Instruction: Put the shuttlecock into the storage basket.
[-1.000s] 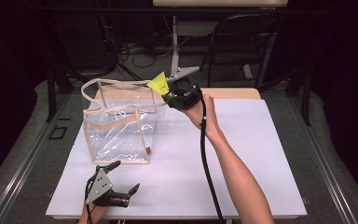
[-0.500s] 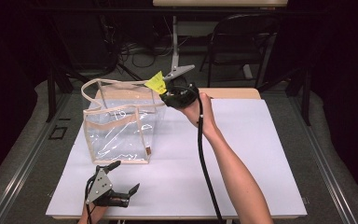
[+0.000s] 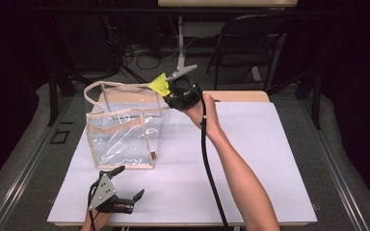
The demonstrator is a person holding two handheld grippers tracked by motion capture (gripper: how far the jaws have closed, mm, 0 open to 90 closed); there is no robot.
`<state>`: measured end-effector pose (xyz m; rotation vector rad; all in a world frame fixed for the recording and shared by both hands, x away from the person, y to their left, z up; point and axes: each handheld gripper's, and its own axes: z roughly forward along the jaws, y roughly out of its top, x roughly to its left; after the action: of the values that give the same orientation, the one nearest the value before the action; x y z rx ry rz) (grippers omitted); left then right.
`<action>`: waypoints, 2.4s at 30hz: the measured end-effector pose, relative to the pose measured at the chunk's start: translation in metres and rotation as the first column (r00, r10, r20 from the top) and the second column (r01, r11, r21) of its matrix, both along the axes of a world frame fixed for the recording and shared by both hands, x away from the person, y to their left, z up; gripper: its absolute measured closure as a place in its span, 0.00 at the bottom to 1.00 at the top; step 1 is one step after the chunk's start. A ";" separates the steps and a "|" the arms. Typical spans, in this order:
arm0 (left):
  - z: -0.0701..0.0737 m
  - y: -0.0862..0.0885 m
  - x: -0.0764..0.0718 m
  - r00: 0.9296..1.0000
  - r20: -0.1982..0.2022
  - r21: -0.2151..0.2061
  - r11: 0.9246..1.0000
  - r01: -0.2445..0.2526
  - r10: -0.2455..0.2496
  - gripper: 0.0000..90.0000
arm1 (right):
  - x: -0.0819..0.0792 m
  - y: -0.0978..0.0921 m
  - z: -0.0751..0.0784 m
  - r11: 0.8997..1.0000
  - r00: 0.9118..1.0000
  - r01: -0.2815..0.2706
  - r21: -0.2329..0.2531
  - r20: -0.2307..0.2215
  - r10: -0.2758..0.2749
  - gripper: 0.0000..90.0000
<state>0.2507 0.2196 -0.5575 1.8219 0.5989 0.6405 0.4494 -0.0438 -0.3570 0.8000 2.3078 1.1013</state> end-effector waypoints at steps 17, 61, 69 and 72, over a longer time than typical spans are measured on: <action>0.000 0.000 0.000 1.000 -0.002 -0.004 1.000 0.000 0.000 0.00 | 0.009 0.011 -0.008 1.000 1.000 0.005 -0.003 -0.025 -0.005 0.72; 0.000 0.001 0.000 1.000 0.002 -0.004 1.000 0.001 -0.001 0.00 | 0.018 0.037 -0.018 0.999 0.999 0.000 -0.053 -0.037 -0.002 0.71; 0.000 0.001 0.000 1.000 0.001 -0.005 1.000 0.002 -0.002 0.00 | 0.019 0.040 -0.019 0.998 0.999 0.011 -0.054 -0.041 -0.013 0.71; 0.000 0.001 -0.001 1.000 0.002 -0.005 1.000 0.001 -0.001 0.00 | 0.019 0.039 -0.018 0.999 0.999 0.008 -0.044 -0.033 -0.010 0.66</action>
<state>0.2502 0.2208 -0.5571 1.8165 0.5979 0.6388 0.4686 -0.0043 -0.3747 0.8172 2.3450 1.0371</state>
